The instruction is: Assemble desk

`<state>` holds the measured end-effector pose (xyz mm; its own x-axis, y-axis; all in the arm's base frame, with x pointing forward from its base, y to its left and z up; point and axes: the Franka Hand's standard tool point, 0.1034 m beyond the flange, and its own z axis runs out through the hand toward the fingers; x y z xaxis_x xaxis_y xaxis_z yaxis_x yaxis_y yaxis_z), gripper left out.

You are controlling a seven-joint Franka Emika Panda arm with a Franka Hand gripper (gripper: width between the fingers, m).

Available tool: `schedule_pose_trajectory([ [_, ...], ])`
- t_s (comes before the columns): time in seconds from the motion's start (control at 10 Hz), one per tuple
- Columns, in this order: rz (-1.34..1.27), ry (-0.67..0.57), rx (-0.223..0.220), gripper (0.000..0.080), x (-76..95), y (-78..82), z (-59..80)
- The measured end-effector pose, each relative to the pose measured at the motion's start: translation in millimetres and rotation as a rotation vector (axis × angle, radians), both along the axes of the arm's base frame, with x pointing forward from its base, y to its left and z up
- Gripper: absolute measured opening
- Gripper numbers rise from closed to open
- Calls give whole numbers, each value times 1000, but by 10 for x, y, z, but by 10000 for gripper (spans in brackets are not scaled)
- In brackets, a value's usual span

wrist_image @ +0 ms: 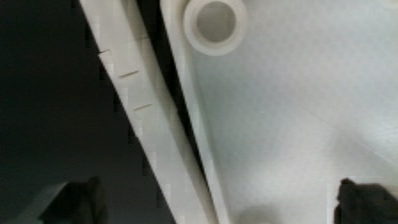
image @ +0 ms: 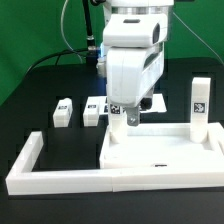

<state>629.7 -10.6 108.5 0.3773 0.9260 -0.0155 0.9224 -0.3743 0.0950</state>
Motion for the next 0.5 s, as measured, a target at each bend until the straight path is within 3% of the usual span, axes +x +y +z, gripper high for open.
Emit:
schedule_pose_trajectory([
  [0.1,-43,-3,3,649,2,-15,8],
  [0.2,-126,30,22,649,-50,-161,138],
  [0.5,-310,84,48,649,-299,-889,555],
])
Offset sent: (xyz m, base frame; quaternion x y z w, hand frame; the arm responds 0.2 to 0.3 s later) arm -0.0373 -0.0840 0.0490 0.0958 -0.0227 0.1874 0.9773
